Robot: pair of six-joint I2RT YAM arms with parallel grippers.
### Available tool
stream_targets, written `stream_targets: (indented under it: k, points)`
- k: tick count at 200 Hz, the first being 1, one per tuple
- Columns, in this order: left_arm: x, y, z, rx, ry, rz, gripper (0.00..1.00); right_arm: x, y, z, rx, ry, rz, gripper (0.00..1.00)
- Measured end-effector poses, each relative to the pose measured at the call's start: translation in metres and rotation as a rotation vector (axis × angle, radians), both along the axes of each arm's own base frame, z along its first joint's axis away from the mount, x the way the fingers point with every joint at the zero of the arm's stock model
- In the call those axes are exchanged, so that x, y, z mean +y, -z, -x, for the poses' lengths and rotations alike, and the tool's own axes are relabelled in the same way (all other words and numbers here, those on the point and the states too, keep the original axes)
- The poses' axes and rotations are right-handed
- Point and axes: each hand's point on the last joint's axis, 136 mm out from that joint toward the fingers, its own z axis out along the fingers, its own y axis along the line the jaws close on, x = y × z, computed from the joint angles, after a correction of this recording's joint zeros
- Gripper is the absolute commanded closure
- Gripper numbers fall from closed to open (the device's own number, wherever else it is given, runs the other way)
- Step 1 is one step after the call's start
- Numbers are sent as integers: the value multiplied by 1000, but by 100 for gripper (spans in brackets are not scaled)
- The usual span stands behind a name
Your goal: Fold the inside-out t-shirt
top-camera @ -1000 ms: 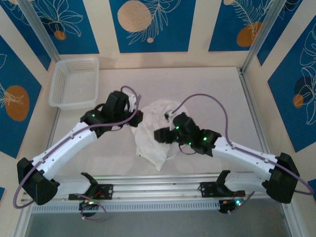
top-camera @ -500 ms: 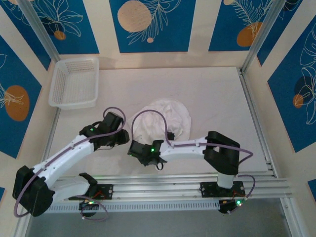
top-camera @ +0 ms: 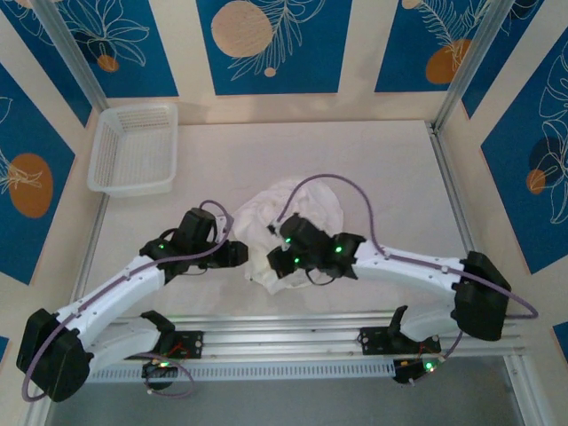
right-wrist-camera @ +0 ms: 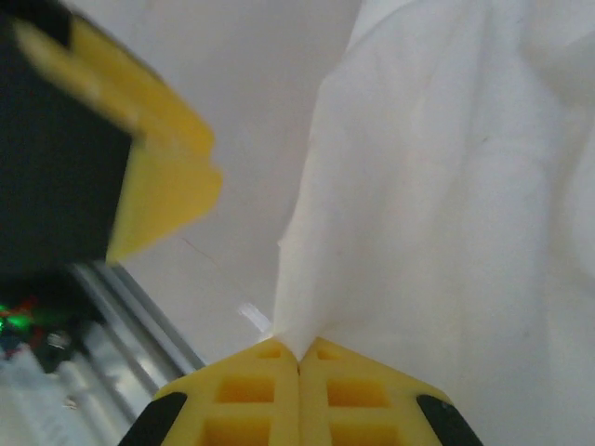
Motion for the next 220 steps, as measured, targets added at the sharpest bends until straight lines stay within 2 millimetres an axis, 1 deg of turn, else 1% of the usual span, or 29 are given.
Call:
stream_targets:
  k: [11,16,32,50,68,95,103,107,110,115,119,121,124,125,140,153,164,175,180,191,200,206,210,214,220]
  points:
    - [-6,-1,2,-21,45,24,40,-5,-7,-5,31,11,-77,100]
    - [-8,-1,3,-35,68,33,36,-7,-10,-7,44,13,-104,100]
    - [-13,2,9,-61,123,56,27,-9,-16,-6,73,4,-173,100]
    - [-18,7,14,-87,170,60,25,-6,-24,-2,98,-27,-227,100]
    - [-26,11,13,-98,195,63,23,-1,-31,2,114,-51,-264,100]
    - [-44,26,12,-80,237,60,23,4,-39,4,122,-73,-306,100]
    - [-48,31,10,-66,233,63,27,5,-42,4,122,-77,-317,100]
    - [-50,34,9,-60,230,65,33,5,-42,5,124,-78,-321,100]
    - [-51,35,8,-53,222,71,41,6,-43,5,125,-77,-324,100]
    - [-54,36,6,-53,218,77,57,6,-44,4,124,-74,-328,100]
    - [-56,36,4,-49,212,87,74,6,-44,3,130,-69,-333,100]
    - [-57,36,4,-49,212,93,85,5,-44,3,131,-68,-335,100]
    - [-59,35,2,-49,207,103,97,5,-45,2,135,-63,-339,100]
    - [-60,35,2,-51,207,106,100,5,-45,1,135,-62,-341,100]
    - [-67,26,-4,-69,199,156,100,-1,-42,-4,154,-29,-362,94]
    - [-71,12,-7,-98,193,200,100,-15,-33,-13,169,24,-370,86]
    - [-72,-2,-8,-116,181,239,100,-33,-20,-19,187,85,-369,74]
    - [-71,-20,-9,-140,171,285,100,-51,-5,-23,189,134,-367,71]
    - [-71,-28,-9,-148,169,304,100,-60,2,-24,194,157,-372,68]
    - [-72,-48,-10,-170,170,348,100,-79,19,-22,213,212,-375,63]
    - [-74,-61,-11,-182,174,377,100,-90,29,-18,218,240,-374,58]
    - [-76,-69,-11,-191,180,392,100,-95,30,-15,215,252,-377,55]
    - [-76,-73,-11,-194,182,399,100,-97,27,-13,206,253,-386,54]
    - [-77,-77,-11,-196,187,405,100,-98,22,-12,186,247,-394,52]
    - [-78,-80,-11,-196,189,408,100,-98,10,-9,142,234,-417,50]
